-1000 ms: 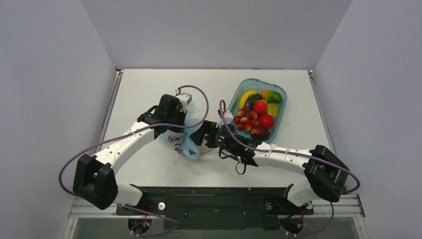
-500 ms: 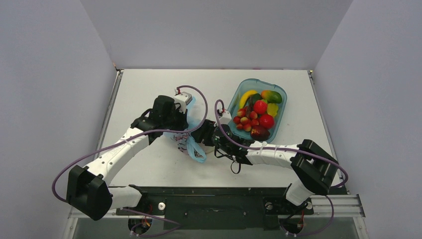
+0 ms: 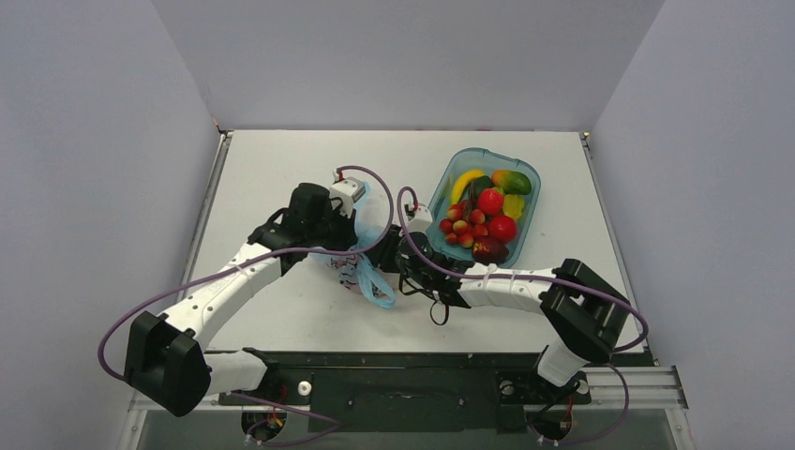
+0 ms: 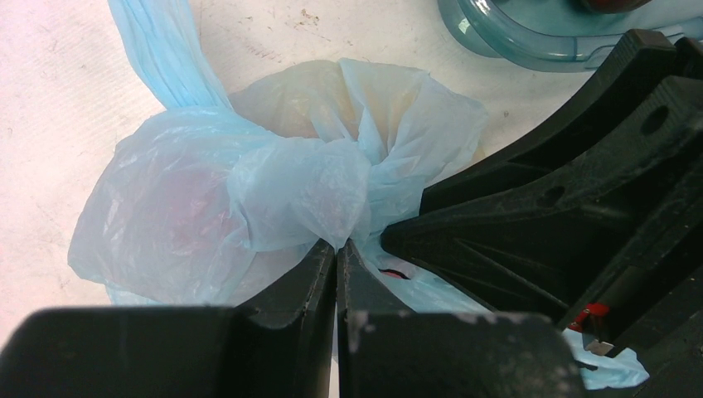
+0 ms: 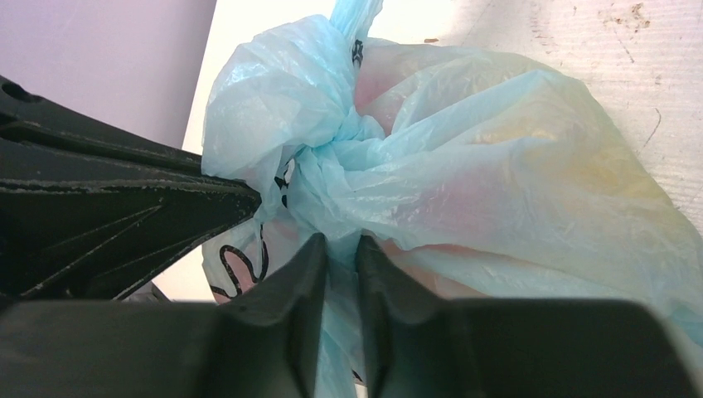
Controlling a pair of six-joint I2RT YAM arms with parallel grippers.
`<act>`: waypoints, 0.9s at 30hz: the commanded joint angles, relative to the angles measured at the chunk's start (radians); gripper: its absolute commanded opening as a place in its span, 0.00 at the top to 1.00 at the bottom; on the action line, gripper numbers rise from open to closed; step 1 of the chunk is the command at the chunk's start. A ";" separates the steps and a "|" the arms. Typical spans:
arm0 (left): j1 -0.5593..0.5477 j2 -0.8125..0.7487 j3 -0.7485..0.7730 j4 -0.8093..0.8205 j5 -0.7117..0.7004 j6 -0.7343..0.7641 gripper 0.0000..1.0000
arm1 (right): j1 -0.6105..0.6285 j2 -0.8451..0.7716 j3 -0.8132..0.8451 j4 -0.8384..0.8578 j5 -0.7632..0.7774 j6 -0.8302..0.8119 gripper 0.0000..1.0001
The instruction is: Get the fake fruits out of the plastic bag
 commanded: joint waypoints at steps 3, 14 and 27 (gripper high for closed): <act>-0.005 -0.046 0.008 0.054 -0.054 0.021 1.00 | 0.005 -0.075 -0.023 -0.003 0.047 -0.038 1.00; -0.005 -0.068 0.002 0.047 -0.249 0.015 1.00 | 0.003 -0.211 -0.118 -0.041 0.103 -0.076 1.00; 0.005 -0.130 -0.019 0.067 -0.233 0.005 0.87 | -0.010 -0.283 -0.227 -0.006 0.097 -0.126 1.00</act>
